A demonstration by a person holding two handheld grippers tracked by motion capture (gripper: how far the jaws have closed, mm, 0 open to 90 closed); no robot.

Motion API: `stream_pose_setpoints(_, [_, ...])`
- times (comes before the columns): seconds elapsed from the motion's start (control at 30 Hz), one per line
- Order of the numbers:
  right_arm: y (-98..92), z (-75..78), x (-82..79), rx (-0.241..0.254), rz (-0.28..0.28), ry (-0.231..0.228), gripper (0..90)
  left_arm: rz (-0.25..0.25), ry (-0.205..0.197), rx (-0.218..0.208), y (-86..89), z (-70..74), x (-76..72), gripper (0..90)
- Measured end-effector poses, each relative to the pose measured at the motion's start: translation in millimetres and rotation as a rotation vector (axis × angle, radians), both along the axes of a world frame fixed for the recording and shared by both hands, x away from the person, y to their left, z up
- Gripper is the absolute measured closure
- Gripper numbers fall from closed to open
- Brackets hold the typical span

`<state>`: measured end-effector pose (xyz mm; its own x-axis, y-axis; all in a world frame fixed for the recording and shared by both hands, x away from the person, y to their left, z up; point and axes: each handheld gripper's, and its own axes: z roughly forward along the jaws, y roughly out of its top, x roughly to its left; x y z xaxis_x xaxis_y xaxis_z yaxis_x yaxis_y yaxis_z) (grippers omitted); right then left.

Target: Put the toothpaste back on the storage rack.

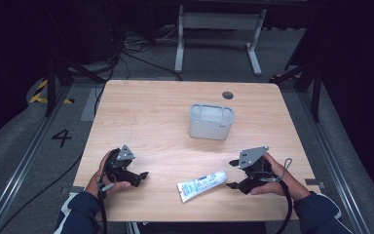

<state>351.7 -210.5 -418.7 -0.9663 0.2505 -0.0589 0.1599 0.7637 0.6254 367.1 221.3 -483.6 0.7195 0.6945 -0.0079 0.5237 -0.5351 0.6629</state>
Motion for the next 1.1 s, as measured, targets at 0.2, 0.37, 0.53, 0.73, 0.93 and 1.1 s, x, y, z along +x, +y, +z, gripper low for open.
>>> stream_pose_setpoints(0.2, [18.9,-2.4,-0.5,-0.03,0.049,0.012,26.5,0.0,0.001,0.0,0.0,0.0,-0.2,0.3])
stream_pose_setpoints(0.37, [40.3,-4.6,-0.7,-0.078,0.102,0.009,26.7,0.0,-0.001,0.0,0.0,-0.1,-0.2,0.3])
stream_pose_setpoints(0.53, [62.2,-8.1,-0.4,-0.123,0.16,0.014,28.1,0.0,0.001,0.0,0.1,0.0,-0.2,0.3])
stream_pose_setpoints(0.73, [85.1,-13.1,-2.4,-0.173,0.213,0.013,28.7,0.0,0.001,0.0,0.1,0.0,-0.2,0.3])
stream_pose_setpoints(0.93, [103.2,-16.4,-1.3,-0.23,0.252,0.024,28.3,0.0,0.001,0.0,0.1,0.0,-0.2,0.2])
stream_pose_setpoints(1.1, [114.8,-21.1,-0.3,-0.282,0.273,0.039,28.3,0.0,0.001,0.0,0.1,0.0,-0.3,0.3])
